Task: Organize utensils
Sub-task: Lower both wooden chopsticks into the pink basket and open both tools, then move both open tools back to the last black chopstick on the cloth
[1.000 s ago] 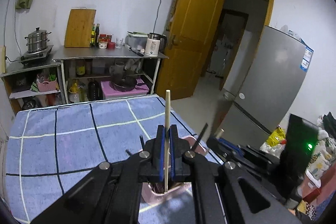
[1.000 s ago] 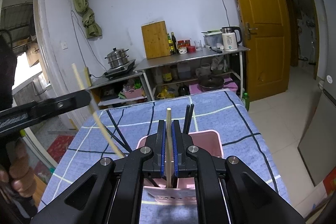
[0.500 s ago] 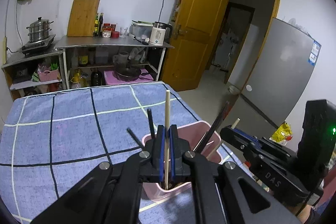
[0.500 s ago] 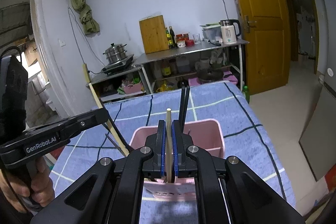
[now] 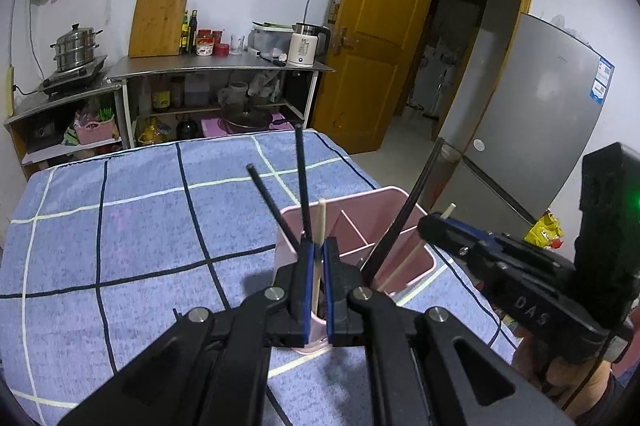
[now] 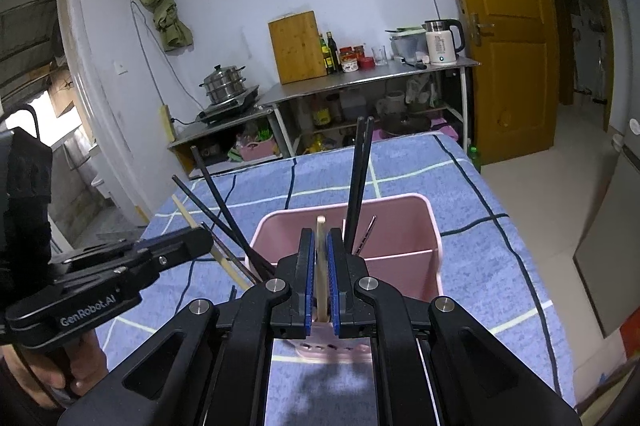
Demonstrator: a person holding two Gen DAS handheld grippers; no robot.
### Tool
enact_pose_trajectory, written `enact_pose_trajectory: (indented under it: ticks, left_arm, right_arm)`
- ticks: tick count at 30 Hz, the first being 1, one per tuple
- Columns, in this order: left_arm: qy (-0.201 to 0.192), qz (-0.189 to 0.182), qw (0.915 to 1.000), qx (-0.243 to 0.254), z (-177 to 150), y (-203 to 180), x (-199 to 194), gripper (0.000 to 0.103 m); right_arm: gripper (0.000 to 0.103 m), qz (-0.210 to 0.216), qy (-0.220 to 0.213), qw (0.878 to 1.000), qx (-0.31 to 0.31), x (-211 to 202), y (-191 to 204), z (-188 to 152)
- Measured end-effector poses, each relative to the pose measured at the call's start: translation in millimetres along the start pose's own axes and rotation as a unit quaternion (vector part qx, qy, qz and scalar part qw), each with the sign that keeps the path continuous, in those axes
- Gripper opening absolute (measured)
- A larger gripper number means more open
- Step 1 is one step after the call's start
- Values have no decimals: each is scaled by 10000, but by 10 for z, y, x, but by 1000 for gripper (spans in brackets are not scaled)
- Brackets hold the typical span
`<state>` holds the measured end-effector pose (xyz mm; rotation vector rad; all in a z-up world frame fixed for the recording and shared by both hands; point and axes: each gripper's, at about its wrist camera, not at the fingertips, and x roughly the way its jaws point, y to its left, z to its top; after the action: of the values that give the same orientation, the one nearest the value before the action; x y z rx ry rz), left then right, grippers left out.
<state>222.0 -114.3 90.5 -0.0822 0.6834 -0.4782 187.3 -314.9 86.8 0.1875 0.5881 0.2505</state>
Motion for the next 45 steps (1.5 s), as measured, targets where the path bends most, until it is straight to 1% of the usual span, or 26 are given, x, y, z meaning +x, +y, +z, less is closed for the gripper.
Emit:
enact_pose_trajectory:
  ticks: [2,4,5,6,11,17,22,26,30,34,39,45]
  left_arm:
    - [-21,-18,10000,-30,-11,11,-39,6]
    - [-41,-24,10000,-49,-18,10,-83,11]
    - [-60,-42,10000,-62,-21,10,-112,16]
    - [-77,-52,9999,-73,-25,12,-144,17]
    - [-213,-55,9997,-142,-64,22,-330,19]
    - [-332,29,9993,-166,-226,99,-576,22]
    - [-387,185,9987,-263,-395,202,-745,22]
    - [-346,322,9981,-395,-557,329,-811,22]
    - [-209,512,9972,-503,-766,450,-763,22]
    - [63,599,9959,-681,-1020,589,-620,22]
    - [455,720,9925,-878,-1274,727,-325,22]
    - [732,873,9887,-975,-1390,801,1,24]
  right_arm:
    - [11,-41,-29,10000,-17,-34,6,17]
    - [15,-75,-79,9999,-35,-87,12,20]
    - [16,-90,-102,9999,-39,-119,14,20]
    - [16,-109,-136,9998,-38,-165,17,17]
    - [16,-118,-265,9996,-15,-351,32,-6]
    - [16,-119,-325,9994,-71,-525,105,-95]
    - [16,-14,-284,9995,-156,-609,230,-247]
    - [16,93,-181,9995,-222,-580,331,-382]
    - [16,192,-34,9993,-321,-504,438,-533]
    - [16,278,194,9986,-396,-370,518,-718]
    - [16,374,455,9975,-388,-214,561,-878]
    - [16,443,626,9963,-396,-88,564,-978]
